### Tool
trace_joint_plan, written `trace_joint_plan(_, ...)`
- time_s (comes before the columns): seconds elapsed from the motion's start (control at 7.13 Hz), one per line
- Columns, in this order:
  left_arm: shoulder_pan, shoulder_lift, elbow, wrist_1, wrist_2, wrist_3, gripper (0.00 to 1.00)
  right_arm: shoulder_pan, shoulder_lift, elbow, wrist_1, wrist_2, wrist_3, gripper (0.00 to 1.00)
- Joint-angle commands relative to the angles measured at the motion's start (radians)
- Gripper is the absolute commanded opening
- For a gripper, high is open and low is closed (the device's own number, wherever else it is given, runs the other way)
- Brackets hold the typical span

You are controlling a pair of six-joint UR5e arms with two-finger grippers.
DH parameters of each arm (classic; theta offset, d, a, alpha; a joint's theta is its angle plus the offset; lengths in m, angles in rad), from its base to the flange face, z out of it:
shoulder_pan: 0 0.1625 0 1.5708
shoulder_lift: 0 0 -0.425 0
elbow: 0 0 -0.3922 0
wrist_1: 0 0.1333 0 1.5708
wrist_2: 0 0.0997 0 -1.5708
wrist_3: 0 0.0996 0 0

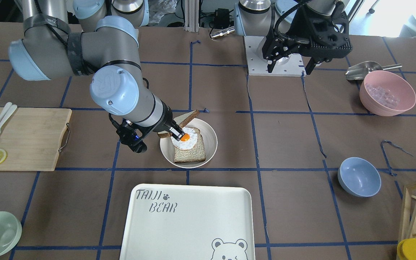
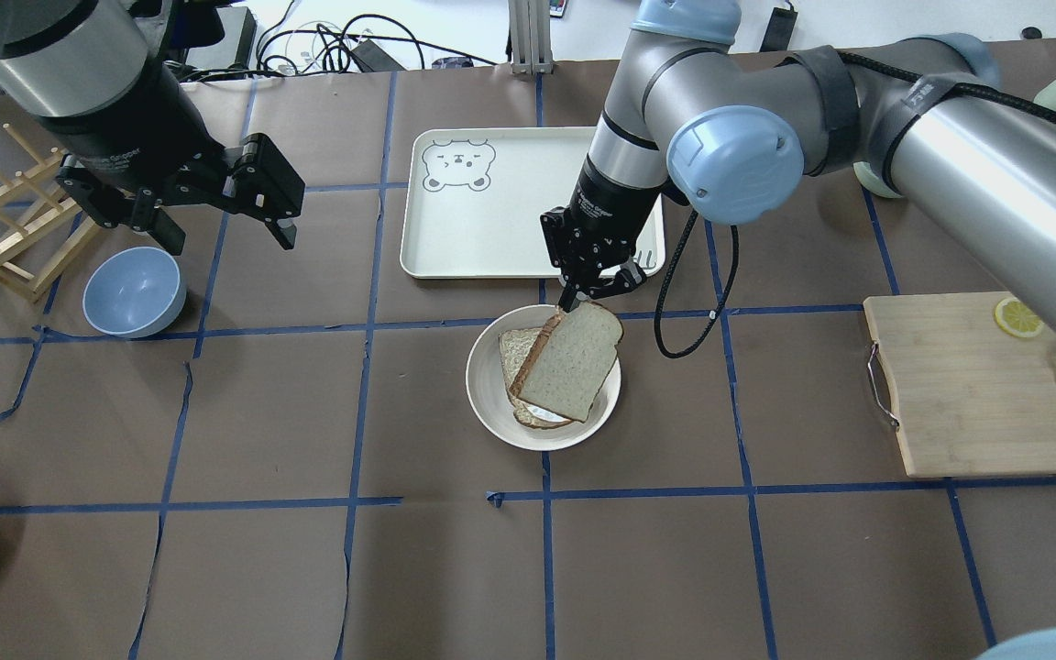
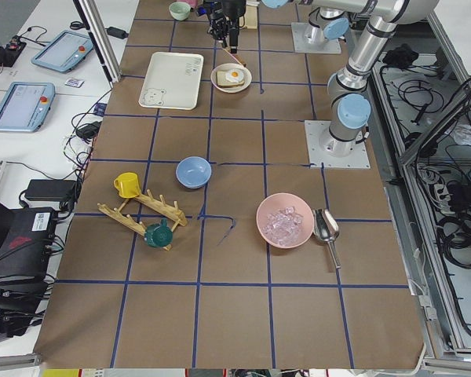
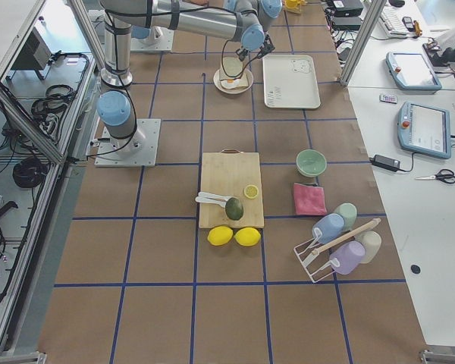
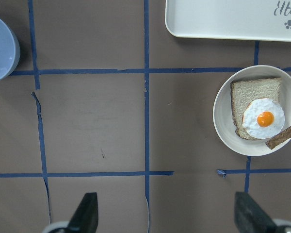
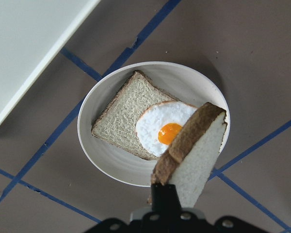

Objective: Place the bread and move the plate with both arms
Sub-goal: 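Lay the bread slice over the egg and open the right gripper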

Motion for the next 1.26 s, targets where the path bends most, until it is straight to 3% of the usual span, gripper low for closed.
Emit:
trace_joint_plan(0.0,0.000,0.000,-0.001,0.000,0.000,0.001,1.00,0.002,0.009,0.009,0.018,0.005,0.007,0.00)
trace_joint_plan(0.56,0.000,0.000,-0.003,0.000,0.000,0.001,1.00,0.002,0.060,0.002,-0.009,-0.006,-0.013,0.00)
trace_joint_plan(0.98,0.002,0.000,-0.003,0.002,0.000,0.001,1.00,0.002,0.081,0.002,-0.106,0.000,-0.007,0.00)
trace_joint_plan(1.12,0.002,0.000,-0.003,0.002,0.000,0.001,1.00,0.004,0.089,0.002,-0.138,-0.012,-0.014,0.06)
